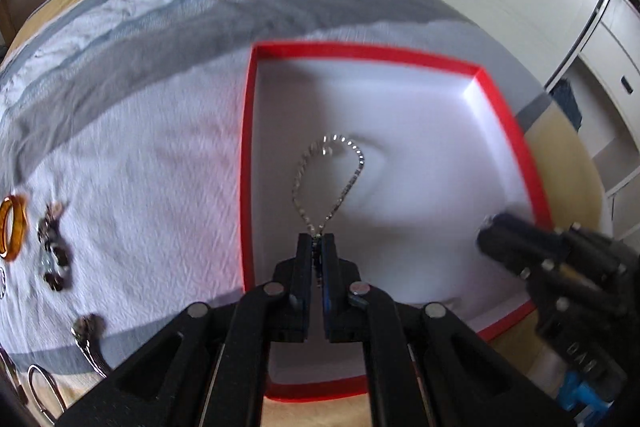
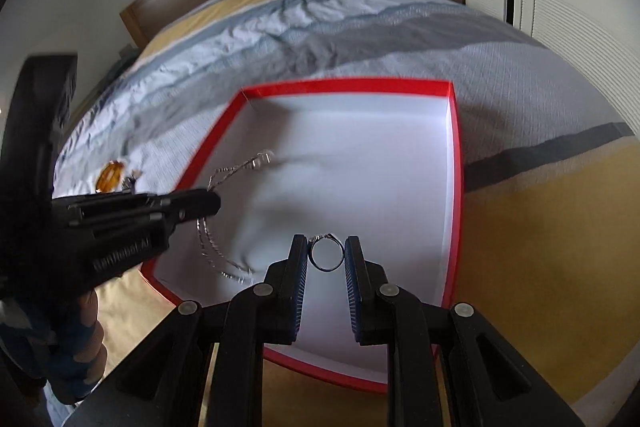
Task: Organize jewelry
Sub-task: 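Carry the necklace and ring into the red box and open both tools, then lift both open tools away from the red box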
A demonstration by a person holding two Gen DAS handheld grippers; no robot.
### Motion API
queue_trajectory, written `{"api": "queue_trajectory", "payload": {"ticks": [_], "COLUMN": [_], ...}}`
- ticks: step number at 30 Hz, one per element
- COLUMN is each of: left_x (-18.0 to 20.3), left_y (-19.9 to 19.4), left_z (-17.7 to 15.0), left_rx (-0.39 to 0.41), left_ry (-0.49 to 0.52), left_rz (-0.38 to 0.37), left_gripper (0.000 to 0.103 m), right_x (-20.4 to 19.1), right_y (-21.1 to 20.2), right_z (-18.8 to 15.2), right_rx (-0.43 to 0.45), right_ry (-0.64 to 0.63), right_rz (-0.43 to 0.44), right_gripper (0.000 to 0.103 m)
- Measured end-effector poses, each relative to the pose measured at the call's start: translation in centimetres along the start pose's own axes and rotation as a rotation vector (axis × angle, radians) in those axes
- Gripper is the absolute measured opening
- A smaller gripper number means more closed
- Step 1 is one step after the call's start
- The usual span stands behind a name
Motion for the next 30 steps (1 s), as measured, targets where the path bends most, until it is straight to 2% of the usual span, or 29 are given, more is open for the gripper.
{"api": "queue_trajectory", "payload": {"ticks": [4, 7, 10, 15, 24, 28, 30], "left_x": [0.5, 0.1, -0.3, -2.4, -4.2, -4.4, -4.4], "left_y": [-0.1, -0.4, -1.0, -1.7, -5.2, -6.3, -6.9], "left_z": [-1.3, -2.0, -2.7, -3.8, -7.5, -7.7, -7.3], "left_rx": [-0.013, -0.023, -0.03, -0.034, -0.046, -0.039, -0.031], "left_ry": [0.035, -0.001, -0.043, -0.148, -0.31, -0.305, -0.308], "left_rz": [-0.005, -0.005, -0.018, 0.037, 0.138, 0.114, 0.087], "left_gripper": [0.004, 0.005, 0.005, 0.005, 0.005, 0.007, 0.013], "right_x": [0.2, 0.0, -0.2, -0.4, -1.9, -2.4, -2.7], "right_y": [0.5, 1.0, 0.7, -0.5, -1.9, -2.6, -3.4], "right_z": [-1.1, -1.3, -1.5, -1.6, -1.8, -1.9, -1.8], "right_rx": [-0.055, -0.101, -0.111, -0.093, -0.073, -0.063, -0.053], "right_ry": [-0.04, -0.085, -0.107, -0.103, -0.123, -0.101, -0.097], "right_rz": [-0.024, -0.03, -0.042, -0.045, -0.024, 0.01, 0.02], "right_gripper": [0.019, 0.019, 0.02, 0.035, 0.037, 0.037, 0.037]}}
Point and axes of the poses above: each gripper's, at about its wrist camera, not at the fingertips, and y roughly the way its jaws point, x to its right, z to its top, the point moved 3 cm from there along y, roughly the way its jaws point, and after that the axes turned 11 degrees about x, right-handed, at the moved point
